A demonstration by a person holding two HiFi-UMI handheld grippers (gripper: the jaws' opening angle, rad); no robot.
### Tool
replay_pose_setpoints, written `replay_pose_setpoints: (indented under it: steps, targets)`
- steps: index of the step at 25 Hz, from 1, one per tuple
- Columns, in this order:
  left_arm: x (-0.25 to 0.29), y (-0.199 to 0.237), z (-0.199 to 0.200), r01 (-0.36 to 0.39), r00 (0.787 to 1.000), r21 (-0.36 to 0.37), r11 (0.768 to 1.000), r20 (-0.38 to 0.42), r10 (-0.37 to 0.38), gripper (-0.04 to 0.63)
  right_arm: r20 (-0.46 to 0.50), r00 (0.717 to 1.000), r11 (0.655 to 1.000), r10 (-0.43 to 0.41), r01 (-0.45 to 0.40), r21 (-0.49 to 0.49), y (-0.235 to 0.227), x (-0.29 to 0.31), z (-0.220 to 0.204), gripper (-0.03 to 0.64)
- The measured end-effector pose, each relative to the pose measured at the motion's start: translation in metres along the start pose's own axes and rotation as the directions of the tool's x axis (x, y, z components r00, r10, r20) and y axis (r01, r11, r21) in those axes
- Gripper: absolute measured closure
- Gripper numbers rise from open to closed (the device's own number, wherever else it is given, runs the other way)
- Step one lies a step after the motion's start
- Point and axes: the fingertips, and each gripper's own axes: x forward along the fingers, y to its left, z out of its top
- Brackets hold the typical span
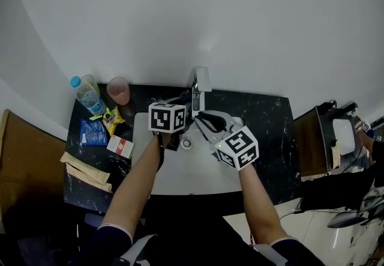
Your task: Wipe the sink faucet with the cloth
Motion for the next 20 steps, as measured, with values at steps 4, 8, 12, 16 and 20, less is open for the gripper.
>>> replay_pose_setpoints:
  steps: [4, 8, 12, 16, 20]
  targets:
    - [0.000, -0.004, -0.005, 0.014, 1.000, -0.023, 1.000, 0.014, -0.014, 0.518, 0.011, 1.000, 1.000, 0.000, 0.000, -0.005, -0.003, -0.007, -0.002, 0.575]
    - [0.006, -0.014, -0.015, 0.058, 0.998, -0.038, 0.998, 0.013, -0.058, 0.518, 0.016, 1.000, 1.000, 0.009, -0.009, -0.004, -0.005, -0.011, -0.003, 0.597]
    - [0.010, -0.015, -0.016, 0.057, 0.998, -0.045, 0.997, 0.039, -0.056, 0.518, 0.018, 1.000, 1.000, 0.014, -0.014, -0.003, -0.007, -0.014, -0.005, 0.600]
    - [0.010, -0.016, -0.013, 0.094, 0.994, -0.067, 0.993, 0.071, -0.089, 0.518, 0.023, 0.999, 1.000, 0.022, -0.022, 0.002, -0.008, -0.014, -0.006, 0.606]
    - [0.004, -0.026, -0.017, 0.199, 0.978, -0.105, 0.974, 0.091, -0.190, 0.520, 0.024, 0.999, 1.000, 0.024, -0.024, 0.006, -0.010, -0.016, -0.007, 0.612]
